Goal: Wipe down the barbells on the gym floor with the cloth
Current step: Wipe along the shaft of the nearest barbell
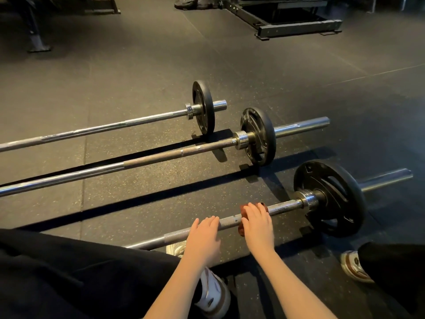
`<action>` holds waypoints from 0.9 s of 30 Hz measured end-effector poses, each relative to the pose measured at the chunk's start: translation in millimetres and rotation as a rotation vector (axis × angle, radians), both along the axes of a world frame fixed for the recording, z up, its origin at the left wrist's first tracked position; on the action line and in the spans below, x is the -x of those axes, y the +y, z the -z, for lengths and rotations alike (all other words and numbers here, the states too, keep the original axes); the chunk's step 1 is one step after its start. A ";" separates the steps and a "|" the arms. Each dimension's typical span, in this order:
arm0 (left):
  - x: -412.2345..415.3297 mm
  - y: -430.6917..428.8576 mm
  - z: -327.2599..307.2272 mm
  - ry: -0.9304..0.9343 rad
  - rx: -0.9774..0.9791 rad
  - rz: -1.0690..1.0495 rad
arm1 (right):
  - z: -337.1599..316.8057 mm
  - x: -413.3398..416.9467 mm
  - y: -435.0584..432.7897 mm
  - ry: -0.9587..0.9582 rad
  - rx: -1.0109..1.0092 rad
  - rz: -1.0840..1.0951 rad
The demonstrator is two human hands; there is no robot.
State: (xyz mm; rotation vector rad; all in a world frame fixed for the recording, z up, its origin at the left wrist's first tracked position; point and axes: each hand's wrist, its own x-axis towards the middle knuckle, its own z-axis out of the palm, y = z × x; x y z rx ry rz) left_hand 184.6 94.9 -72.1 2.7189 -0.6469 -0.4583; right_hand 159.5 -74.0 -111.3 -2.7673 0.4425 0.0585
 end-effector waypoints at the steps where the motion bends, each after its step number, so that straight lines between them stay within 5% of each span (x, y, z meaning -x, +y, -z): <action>1: -1.4 3.0 -0.4 -0.005 0.013 -0.023 | 1.2 1.1 13.4 0.010 0.004 -0.028; 6: -8.8 28.5 4.5 -0.008 -0.070 -0.110 | -13.9 -5.8 22.7 0.022 0.002 -0.314; 12: -4.1 55.0 15.2 0.045 -0.173 -0.155 | -11.3 -3.2 26.8 0.004 -0.045 -0.076; 18: -0.1 61.8 9.3 0.036 -0.150 -0.128 | -16.9 -12.5 51.1 -0.008 -0.048 -0.399; 24: 2.1 72.8 7.2 0.041 -0.189 -0.134 | -1.9 -6.0 42.4 -0.041 -0.079 -0.163; 27: 3.4 72.2 4.5 0.028 -0.210 -0.127 | -0.5 -2.5 73.5 -0.004 -0.039 -0.280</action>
